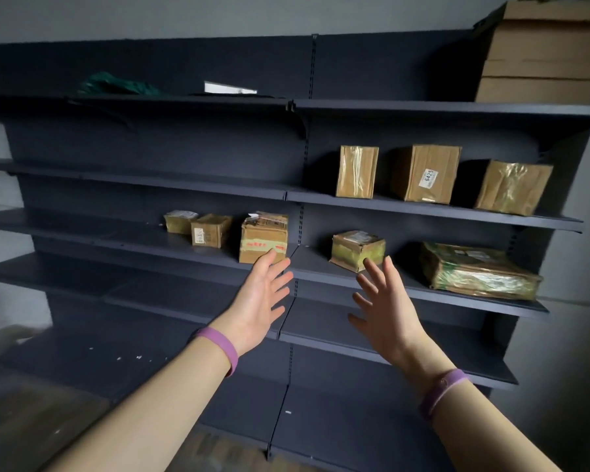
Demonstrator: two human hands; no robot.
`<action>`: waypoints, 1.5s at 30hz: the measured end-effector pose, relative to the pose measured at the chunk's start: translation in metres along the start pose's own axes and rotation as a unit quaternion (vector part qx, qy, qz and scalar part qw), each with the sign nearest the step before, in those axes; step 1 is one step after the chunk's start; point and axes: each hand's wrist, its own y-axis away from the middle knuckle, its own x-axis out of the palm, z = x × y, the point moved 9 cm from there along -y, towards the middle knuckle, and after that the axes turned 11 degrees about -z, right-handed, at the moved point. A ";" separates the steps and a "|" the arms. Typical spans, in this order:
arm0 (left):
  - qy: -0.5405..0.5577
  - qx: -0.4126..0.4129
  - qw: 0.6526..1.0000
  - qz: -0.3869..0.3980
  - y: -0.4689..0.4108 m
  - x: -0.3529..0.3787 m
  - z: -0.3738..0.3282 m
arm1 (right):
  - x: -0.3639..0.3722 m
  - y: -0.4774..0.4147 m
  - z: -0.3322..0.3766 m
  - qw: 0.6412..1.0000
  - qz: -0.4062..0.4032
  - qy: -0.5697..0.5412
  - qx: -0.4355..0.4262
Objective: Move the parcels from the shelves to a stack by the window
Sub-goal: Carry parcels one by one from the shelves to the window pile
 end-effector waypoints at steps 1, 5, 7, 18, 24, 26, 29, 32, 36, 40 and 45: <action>-0.002 -0.002 1.000 0.010 -0.008 0.002 -0.001 | 0.000 -0.007 -0.001 1.000 -0.006 0.000 -0.001; -0.010 0.001 0.999 0.040 -0.046 0.013 -0.009 | -0.006 -0.039 0.008 0.999 -0.038 0.017 -0.019; -0.014 0.004 0.999 0.044 -0.067 0.018 -0.012 | -0.010 -0.059 0.014 0.998 -0.052 0.029 -0.023; -0.003 0.010 0.999 0.034 -0.217 0.062 -0.011 | -0.039 -0.221 0.033 0.995 -0.066 0.057 -0.043; -0.014 0.042 0.999 0.018 -0.317 0.112 -0.036 | -0.045 -0.333 0.064 0.992 -0.045 0.085 -0.079; -0.024 0.055 0.998 0.019 -0.345 0.125 -0.044 | -0.044 -0.367 0.074 0.991 -0.041 0.094 -0.091; -0.039 0.073 0.996 0.017 -0.387 0.136 -0.055 | -0.042 -0.413 0.088 0.985 -0.052 0.117 -0.115; -0.032 0.089 0.996 0.009 -0.425 0.141 -0.068 | -0.038 -0.453 0.108 0.975 -0.068 0.139 -0.162; -0.021 0.103 0.994 0.021 -0.469 0.158 -0.074 | -0.033 -0.488 0.121 0.969 -0.079 0.138 -0.191; -0.015 0.094 0.995 0.033 -0.507 0.176 -0.069 | -0.023 -0.513 0.128 0.966 -0.082 0.129 -0.208; -0.030 0.104 0.990 0.087 -0.524 0.200 -0.063 | -0.013 -0.535 0.121 0.973 -0.063 0.097 -0.199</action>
